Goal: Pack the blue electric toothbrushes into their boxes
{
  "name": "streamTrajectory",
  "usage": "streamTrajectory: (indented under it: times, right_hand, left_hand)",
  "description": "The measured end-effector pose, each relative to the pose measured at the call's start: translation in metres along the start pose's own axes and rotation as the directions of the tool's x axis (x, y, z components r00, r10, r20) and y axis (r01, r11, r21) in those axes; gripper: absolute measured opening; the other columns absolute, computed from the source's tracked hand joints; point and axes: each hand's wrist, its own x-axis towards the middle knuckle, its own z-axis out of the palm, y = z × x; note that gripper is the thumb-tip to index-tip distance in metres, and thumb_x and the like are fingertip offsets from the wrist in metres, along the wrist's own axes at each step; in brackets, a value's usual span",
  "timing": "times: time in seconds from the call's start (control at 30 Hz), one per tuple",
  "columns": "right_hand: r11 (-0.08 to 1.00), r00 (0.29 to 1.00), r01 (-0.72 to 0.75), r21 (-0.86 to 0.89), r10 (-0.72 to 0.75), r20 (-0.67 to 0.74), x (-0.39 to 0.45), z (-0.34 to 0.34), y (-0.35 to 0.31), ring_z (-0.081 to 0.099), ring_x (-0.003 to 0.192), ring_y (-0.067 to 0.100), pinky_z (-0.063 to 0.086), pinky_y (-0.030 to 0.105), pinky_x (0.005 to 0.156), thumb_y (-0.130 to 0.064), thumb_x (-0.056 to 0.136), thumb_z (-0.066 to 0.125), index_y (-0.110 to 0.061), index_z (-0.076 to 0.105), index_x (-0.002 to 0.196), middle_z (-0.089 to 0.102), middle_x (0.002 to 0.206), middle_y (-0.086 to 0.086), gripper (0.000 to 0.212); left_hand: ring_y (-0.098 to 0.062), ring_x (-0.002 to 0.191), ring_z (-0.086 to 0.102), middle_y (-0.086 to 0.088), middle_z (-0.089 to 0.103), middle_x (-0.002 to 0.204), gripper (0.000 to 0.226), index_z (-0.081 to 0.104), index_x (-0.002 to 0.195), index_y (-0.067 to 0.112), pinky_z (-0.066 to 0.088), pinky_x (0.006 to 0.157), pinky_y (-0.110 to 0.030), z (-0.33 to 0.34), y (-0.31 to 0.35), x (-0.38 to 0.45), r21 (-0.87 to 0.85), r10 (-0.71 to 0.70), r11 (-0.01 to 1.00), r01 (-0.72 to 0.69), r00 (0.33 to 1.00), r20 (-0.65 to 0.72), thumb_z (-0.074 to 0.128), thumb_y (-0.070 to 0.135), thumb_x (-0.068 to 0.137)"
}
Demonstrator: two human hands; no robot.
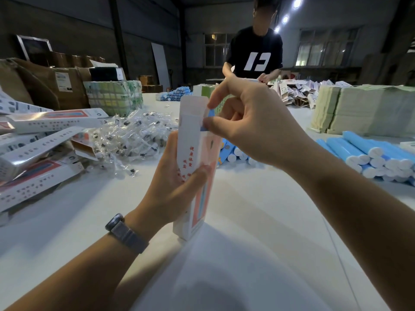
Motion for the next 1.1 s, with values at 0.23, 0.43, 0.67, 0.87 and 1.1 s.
streamTrajectory:
  times: [0.23,0.43,0.67,0.87,1.1]
  right_hand:
    - [1.0,0.998,0.028,-0.012,-0.029,-0.064,-0.001,0.01,0.002,0.055,0.056,-0.001,0.042,0.012,0.053,-0.023,0.089,0.072,-0.019,0.067,0.085,0.065,0.07,-0.01,0.008]
    - [0.992,0.961,0.079,0.101,-0.049,-0.273,-0.001,0.037,0.02,0.049,0.065,0.001,0.037,0.015,0.061,-0.028,0.095,0.062,-0.016,0.075,0.081,0.053,0.07,-0.014,0.023]
    - [0.973,0.963,-0.231,-0.022,0.231,0.14,0.025,0.134,0.067,0.062,0.087,0.013,0.049,0.034,0.089,-0.027,0.091,0.063,-0.024,0.068,0.116,0.065,0.09,-0.009,0.025]
    - [0.953,0.848,0.032,-0.302,0.134,0.512,0.065,0.223,0.057,0.046,0.128,0.034,0.042,0.042,0.104,-0.042,0.094,0.055,-0.027,0.05,0.138,0.056,0.14,0.007,0.047]
    - [0.962,0.902,-0.053,-0.268,0.161,0.4,0.083,0.255,0.049,0.061,0.111,0.024,0.054,0.039,0.09,-0.026,0.082,0.074,-0.024,0.063,0.121,0.067,0.117,0.0,0.04]
  left_hand:
    - [-0.018,0.095,0.065,0.016,0.06,0.1,0.041,0.041,0.125,0.041,0.058,0.074,-0.021,0.0,-0.004,0.002,0.007,-0.004,1.0,0.004,1.0,-0.003,0.059,0.036,0.088]
    - [-0.017,0.075,0.059,0.01,0.058,0.087,0.026,0.045,0.104,0.039,0.054,0.057,-0.034,-0.015,-0.011,0.009,0.249,0.003,0.968,0.037,0.988,-0.156,0.06,0.032,0.084]
    - [-0.02,0.09,0.058,0.006,0.056,0.11,0.04,0.044,0.124,0.017,0.061,0.07,-0.04,-0.063,-0.036,0.021,0.451,0.011,0.816,0.361,0.77,-0.637,0.066,0.013,0.091]
    - [-0.02,0.087,0.059,0.011,0.052,0.104,0.045,0.036,0.113,0.033,0.056,0.067,-0.031,-0.077,-0.042,0.018,0.567,0.127,0.74,0.362,0.752,-0.647,0.064,0.014,0.083]
    - [-0.019,0.086,0.055,0.009,0.05,0.102,0.042,0.045,0.121,0.016,0.045,0.059,-0.02,-0.075,-0.049,0.015,0.587,0.11,0.704,0.401,0.754,-0.647,0.067,0.011,0.086]
